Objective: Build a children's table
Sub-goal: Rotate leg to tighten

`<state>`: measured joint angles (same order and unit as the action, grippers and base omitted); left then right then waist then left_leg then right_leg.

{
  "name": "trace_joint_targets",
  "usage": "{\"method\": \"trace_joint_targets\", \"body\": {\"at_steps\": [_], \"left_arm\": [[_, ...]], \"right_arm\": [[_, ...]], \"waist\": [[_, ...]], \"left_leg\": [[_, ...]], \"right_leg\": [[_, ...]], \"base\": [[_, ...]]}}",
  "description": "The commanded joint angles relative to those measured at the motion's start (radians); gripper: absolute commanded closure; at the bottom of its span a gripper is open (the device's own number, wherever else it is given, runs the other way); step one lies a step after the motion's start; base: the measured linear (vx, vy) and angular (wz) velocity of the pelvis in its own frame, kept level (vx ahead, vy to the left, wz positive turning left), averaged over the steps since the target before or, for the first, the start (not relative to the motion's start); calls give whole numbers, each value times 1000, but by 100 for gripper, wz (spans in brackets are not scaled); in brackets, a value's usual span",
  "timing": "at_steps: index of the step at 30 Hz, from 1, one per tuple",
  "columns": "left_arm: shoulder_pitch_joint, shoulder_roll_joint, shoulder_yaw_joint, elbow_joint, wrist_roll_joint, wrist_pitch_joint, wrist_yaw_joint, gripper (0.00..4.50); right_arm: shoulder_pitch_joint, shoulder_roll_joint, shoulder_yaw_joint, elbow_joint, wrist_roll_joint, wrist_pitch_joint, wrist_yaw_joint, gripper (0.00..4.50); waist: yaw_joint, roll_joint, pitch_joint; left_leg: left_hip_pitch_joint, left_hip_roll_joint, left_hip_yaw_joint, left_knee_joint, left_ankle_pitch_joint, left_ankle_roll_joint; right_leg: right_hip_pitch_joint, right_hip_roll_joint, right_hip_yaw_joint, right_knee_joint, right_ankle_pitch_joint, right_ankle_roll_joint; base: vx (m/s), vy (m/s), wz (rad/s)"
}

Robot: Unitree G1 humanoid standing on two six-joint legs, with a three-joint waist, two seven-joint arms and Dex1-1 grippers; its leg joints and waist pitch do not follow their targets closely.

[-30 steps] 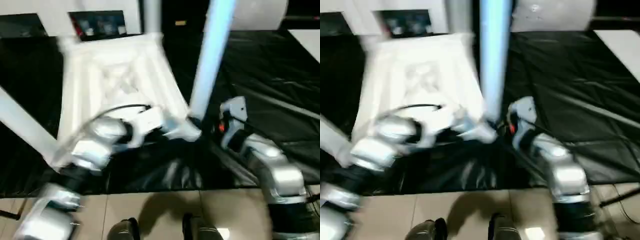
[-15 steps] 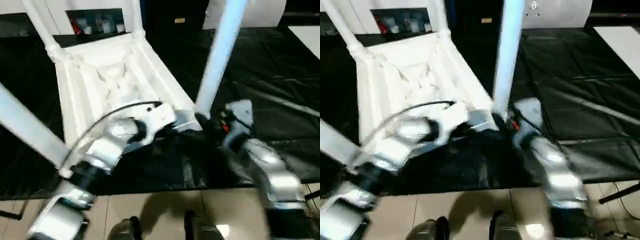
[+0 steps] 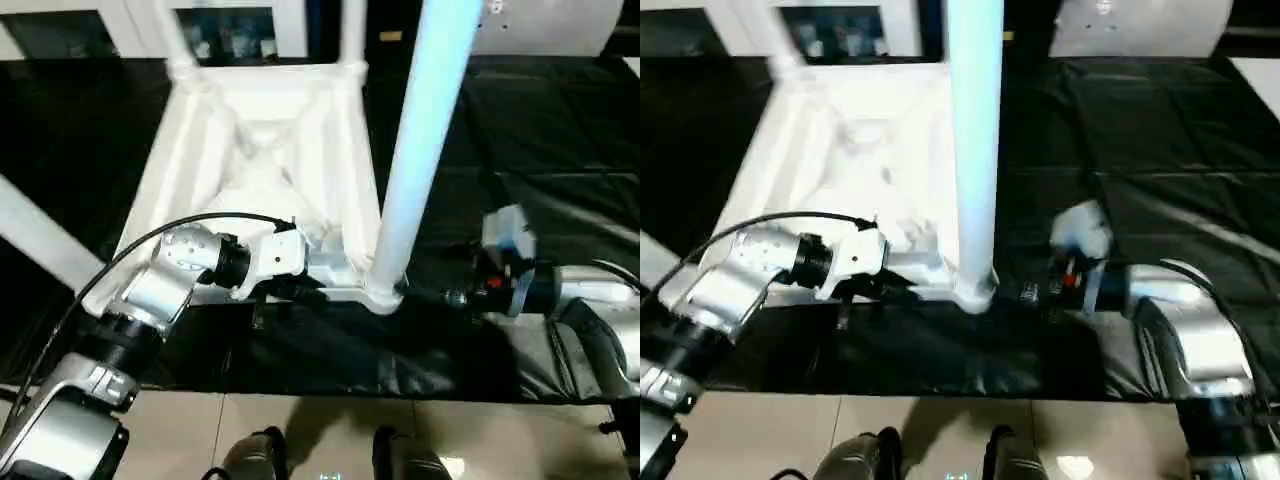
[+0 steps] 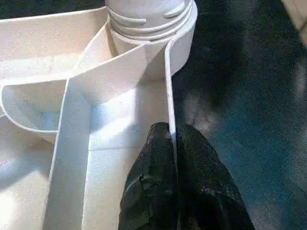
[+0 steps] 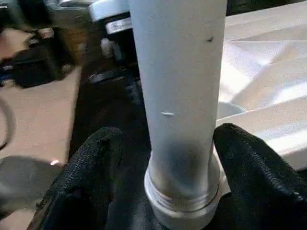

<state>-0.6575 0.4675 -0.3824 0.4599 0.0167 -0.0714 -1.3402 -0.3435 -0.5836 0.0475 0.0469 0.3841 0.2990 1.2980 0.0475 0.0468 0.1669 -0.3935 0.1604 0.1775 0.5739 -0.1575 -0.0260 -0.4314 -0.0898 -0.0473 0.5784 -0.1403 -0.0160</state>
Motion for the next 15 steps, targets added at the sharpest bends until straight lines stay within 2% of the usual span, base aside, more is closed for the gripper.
{"method": "trace_joint_targets", "body": {"at_steps": [1,2,3,6,7,9,12,15], "left_arm": [[-16,-5,-56,3,19,-50,-65,450],[-21,-7,-57,11,18,-55,-76,450],[-29,-8,-61,22,20,-67,-82,450],[-46,-12,-65,50,22,-87,-89,450],[-48,-13,-65,53,22,-89,-90,450],[-51,-15,-65,58,22,-94,-92,450],[-59,-20,-59,86,27,-113,-95,450],[-59,-22,-53,98,26,-112,-86,450]], "right_arm": [[-16,-6,34,6,10,-6,68,149],[-23,-8,44,16,6,-8,87,154],[-34,-12,58,32,-1,-12,100,183],[-61,-17,89,70,-15,-13,125,196],[-65,-18,94,74,-16,-10,131,196],[-69,-18,98,78,-17,-10,137,235],[-82,-11,108,91,-13,-6,154,241],[-77,-7,114,86,-3,5,156,255]], "waist": [[-3,-19,-95],[-2,-20,-94],[0,-19,-94],[1,-20,-91],[2,-20,-91],[5,-21,-93],[6,-21,-95],[7,-24,-93]], "left_leg": [[21,58,-9,-53,-165,146],[22,59,-9,-54,-177,136],[23,59,-9,-55,-182,131],[23,60,-10,-56,-195,116],[24,59,-10,-56,-196,115],[23,61,-10,-56,-183,116],[22,59,-8,-54,-164,127],[21,60,-9,-55,-170,126]], "right_leg": [[64,-53,37,-53,-218,-291],[62,-53,38,-55,-239,-284],[61,-53,38,-55,-252,-282],[59,-55,39,-58,-280,-272],[59,-55,39,-59,-285,-272],[60,-55,40,-56,-268,-273],[60,-53,39,-53,-238,-282],[61,-55,39,-55,-256,-277]], "base": [[0,0,0],[0,0,0],[0,0,0],[0,0,0],[0,0,0],[0,0,0],[0,0,0],[0,0,0]]}}
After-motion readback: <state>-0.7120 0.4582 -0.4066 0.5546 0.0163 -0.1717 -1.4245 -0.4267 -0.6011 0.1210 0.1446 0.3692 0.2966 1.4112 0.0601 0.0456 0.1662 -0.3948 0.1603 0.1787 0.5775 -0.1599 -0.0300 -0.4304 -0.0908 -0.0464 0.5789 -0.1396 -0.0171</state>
